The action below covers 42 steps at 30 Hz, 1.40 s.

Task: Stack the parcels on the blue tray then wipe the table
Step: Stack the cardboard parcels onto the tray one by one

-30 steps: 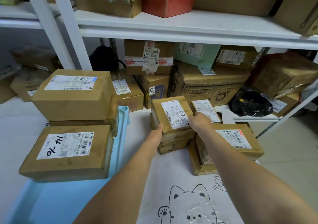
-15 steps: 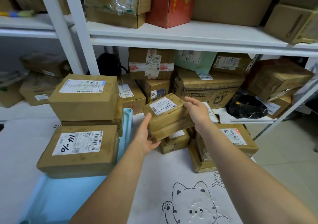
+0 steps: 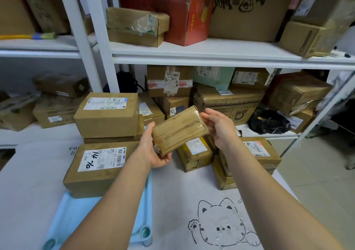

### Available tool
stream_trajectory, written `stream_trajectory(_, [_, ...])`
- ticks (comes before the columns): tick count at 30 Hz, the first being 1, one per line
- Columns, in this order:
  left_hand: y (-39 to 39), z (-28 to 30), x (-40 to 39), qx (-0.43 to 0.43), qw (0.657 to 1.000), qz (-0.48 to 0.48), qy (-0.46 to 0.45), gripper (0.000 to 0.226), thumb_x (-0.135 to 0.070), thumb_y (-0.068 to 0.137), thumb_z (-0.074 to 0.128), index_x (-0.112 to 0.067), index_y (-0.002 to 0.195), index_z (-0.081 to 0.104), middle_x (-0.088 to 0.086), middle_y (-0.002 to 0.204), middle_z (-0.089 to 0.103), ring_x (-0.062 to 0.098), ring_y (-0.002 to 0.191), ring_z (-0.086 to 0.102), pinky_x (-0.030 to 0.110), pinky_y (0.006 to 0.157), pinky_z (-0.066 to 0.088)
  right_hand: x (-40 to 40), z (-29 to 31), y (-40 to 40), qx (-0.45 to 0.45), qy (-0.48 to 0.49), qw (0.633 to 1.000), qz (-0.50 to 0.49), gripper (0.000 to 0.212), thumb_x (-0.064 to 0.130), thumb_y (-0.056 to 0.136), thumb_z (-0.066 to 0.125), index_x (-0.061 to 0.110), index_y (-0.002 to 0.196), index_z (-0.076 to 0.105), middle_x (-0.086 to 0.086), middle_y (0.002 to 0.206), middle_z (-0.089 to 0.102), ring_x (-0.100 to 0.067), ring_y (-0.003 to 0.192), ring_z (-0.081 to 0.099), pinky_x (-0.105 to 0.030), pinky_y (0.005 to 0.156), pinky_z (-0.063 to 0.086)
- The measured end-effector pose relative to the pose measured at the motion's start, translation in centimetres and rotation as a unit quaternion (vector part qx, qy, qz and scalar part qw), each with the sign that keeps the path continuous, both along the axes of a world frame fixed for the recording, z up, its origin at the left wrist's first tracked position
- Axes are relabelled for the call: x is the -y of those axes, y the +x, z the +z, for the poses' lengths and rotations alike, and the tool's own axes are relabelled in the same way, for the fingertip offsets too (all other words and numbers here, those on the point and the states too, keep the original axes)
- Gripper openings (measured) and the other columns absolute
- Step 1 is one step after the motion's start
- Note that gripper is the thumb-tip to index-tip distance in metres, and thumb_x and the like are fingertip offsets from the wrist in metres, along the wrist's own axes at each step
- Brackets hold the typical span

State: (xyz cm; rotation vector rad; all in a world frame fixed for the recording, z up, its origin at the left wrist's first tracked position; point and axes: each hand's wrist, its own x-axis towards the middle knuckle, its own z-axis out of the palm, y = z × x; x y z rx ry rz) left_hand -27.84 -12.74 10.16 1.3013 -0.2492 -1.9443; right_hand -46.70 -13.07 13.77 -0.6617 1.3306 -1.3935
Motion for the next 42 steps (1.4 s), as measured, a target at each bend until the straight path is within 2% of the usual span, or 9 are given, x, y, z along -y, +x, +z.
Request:
stream_trajectory(6, [-0.2, 1.5, -0.6, -0.014, 1.0, -0.003, -0.007, 0.049, -0.05, 0.074, 0.064, -0.013, 0.106, 0.055, 0.015, 0.103, 0.057, 0.029, 0.088, 0.056, 0.038, 0.073, 0.047, -0.7, -0.4, 0.5, -0.054, 0.079, 0.995, -0.008, 0.023, 0.025, 0.094, 0.056, 0.016, 0.114, 0.063, -0.004, 0.11, 0.065, -0.019, 0.109, 0.058, -0.038, 0.094, 0.048])
stream_trajectory(10, [-0.7, 2.3, -0.6, -0.018, 0.999, -0.006, -0.04, 0.038, -0.029, 0.075, 0.069, -0.014, 0.107, 0.053, 0.015, 0.107, 0.054, 0.036, 0.101, 0.055, 0.057, 0.088, 0.046, -1.1, -1.1, 1.3, -0.018, 0.133, 0.991, 0.016, 0.063, 0.058, 0.083, 0.059, 0.021, 0.132, 0.047, -0.005, 0.133, 0.051, -0.023, 0.112, 0.053, -0.048, 0.089, 0.047])
stream_trajectory(13, [-1.3, 2.3, -0.8, 0.006, 0.997, -0.011, -0.08, 0.028, -0.014, 0.077, 0.071, -0.014, 0.099, 0.053, 0.013, 0.103, 0.055, 0.035, 0.11, 0.052, 0.061, 0.099, 0.04, -1.9, -1.6, 2.1, 0.055, 0.126, 0.987, 0.078, 0.065, 0.071, 0.072, 0.061, 0.028, 0.12, 0.055, -0.01, 0.126, 0.057, -0.03, 0.108, 0.057, -0.055, 0.093, 0.044])
stream_trajectory(17, [-2.2, 1.6, -1.0, 0.063, 0.988, -0.04, -0.135, 0.057, -0.015, 0.069, 0.081, -0.011, 0.121, 0.057, 0.01, 0.113, 0.064, 0.032, 0.108, 0.057, 0.062, 0.097, 0.041, -2.2, -2.0, 3.3, 0.117, 0.111, 0.982, 0.103, 0.052, 0.063, 0.075, 0.065, 0.029, 0.115, 0.059, -0.011, 0.119, 0.062, -0.034, 0.111, 0.058, -0.055, 0.094, 0.045])
stream_trajectory(21, [-2.2, 1.9, -1.7, 0.089, 0.979, -0.039, -0.177, 0.107, -0.05, 0.044, 0.089, -0.019, 0.136, 0.044, 0.004, 0.135, 0.054, 0.029, 0.127, 0.047, 0.066, 0.099, 0.036, -2.5, -2.4, 3.3, 0.206, 0.111, 0.972, 0.026, 0.035, 0.048, 0.086, 0.06, 0.017, 0.102, 0.061, -0.014, 0.099, 0.066, -0.031, 0.093, 0.063, -0.048, 0.075, 0.054])
stream_trajectory(25, [-0.8, 2.5, -1.4, 0.054, 0.982, 0.025, -0.181, 0.059, -0.055, 0.09, 0.049, -0.016, 0.135, 0.047, 0.006, 0.132, 0.056, 0.024, 0.115, 0.056, 0.056, 0.098, 0.041, -2.5, -3.3, 2.3, 0.263, 0.122, 0.957, -0.015, 0.04, 0.051, 0.083, 0.06, 0.013, 0.096, 0.059, -0.013, 0.096, 0.062, -0.032, 0.085, 0.064, -0.046, 0.069, 0.056])
stream_trajectory(30, [0.2, 3.6, -1.2, 0.064, 0.972, 0.085, -0.209, 0.025, -0.036, 0.098, 0.044, -0.023, 0.107, 0.063, 0.003, 0.104, 0.067, 0.021, 0.093, 0.063, 0.043, 0.086, 0.049, -2.4, -5.1, 1.7, 0.313, 0.132, 0.94, 0.035, 0.056, 0.052, 0.078, 0.058, 0.018, 0.121, 0.064, -0.009, 0.116, 0.069, -0.032, 0.104, 0.065, -0.044, 0.072, 0.057])
stream_trajectory(36, [0.5, 4.8, -1.4, 0.058, 0.967, 0.061, -0.241, 0.03, -0.045, 0.09, 0.056, -0.025, 0.109, 0.066, 0.001, 0.099, 0.068, 0.019, 0.094, 0.061, 0.041, 0.085, 0.05, -2.7, -6.8, 1.0, 0.31, 0.128, 0.941, 0.048, 0.051, 0.042, 0.079, 0.055, 0.017, 0.123, 0.063, -0.013, 0.111, 0.07, -0.035, 0.095, 0.067, -0.047, 0.077, 0.055])
stream_trajectory(42, [1.1, 4.2, -1.7, 0.098, 0.959, -0.012, -0.267, 0.039, -0.01, 0.083, 0.069, -0.016, 0.12, 0.059, 0.003, 0.093, 0.066, 0.015, 0.084, 0.059, 0.036, 0.076, 0.051, -2.6, -7.7, 0.6, 0.198, 0.157, 0.967, 0.035, 0.044, 0.019, 0.087, 0.046, 0.015, 0.128, 0.06, -0.013, 0.118, 0.066, -0.032, 0.101, 0.065, -0.047, 0.077, 0.055])
